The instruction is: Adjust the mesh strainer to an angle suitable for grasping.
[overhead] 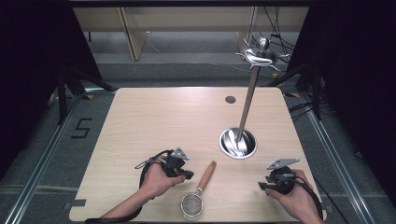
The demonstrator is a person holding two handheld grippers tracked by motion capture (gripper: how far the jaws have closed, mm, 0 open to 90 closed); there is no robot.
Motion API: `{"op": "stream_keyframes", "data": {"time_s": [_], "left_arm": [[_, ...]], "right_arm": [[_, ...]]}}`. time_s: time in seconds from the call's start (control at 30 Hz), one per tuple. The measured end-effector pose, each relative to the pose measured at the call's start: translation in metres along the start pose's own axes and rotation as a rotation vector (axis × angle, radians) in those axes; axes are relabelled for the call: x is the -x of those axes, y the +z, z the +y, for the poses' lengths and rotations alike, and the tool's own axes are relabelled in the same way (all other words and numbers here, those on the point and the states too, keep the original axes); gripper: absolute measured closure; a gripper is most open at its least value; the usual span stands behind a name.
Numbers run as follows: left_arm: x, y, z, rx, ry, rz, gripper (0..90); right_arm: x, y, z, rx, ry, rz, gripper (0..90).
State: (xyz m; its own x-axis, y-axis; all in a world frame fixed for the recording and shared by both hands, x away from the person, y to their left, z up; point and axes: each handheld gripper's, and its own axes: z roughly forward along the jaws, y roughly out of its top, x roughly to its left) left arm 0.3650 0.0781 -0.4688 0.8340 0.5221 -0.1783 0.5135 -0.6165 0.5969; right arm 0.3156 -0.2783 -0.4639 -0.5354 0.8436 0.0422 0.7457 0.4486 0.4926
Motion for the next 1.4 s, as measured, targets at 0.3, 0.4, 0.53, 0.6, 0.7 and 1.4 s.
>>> {"op": "stream_keyframes", "data": {"time_s": [0.3, 0.4, 0.53, 0.6, 0.7, 1.4], "left_arm": [[0.025, 0.034, 0.044, -0.066, 0.063, 0.003, 89.3], [0.033, 0.055, 0.059, -0.133, 0.081, 0.028, 89.3], [0.037, 0.067, 0.067, -0.187, 0.069, 0.033, 89.3], [0.037, 0.072, 0.07, -0.216, 0.082, 0.044, 89.3], [0.035, 0.075, 0.072, -0.239, 0.087, 0.056, 89.4], [0.007, 0.074, 0.073, -0.258, -0.045, 0.159, 89.3]], "right_arm": [[0.0, 0.003, 0.004, 0.004, 0.002, 0.015, 59.4], [0.0, 0.004, 0.003, 0.01, 0.003, 0.011, 59.4], [0.003, 0.004, 0.002, 0.007, 0.004, 0.016, 59.3], [0.003, 0.004, 0.002, 0.004, 0.005, 0.019, 59.3], [0.002, 0.005, 0.002, 0.009, 0.008, 0.016, 59.2], [0.001, 0.007, 0.003, 0.0, 0.015, 0.037, 58.4]]}}
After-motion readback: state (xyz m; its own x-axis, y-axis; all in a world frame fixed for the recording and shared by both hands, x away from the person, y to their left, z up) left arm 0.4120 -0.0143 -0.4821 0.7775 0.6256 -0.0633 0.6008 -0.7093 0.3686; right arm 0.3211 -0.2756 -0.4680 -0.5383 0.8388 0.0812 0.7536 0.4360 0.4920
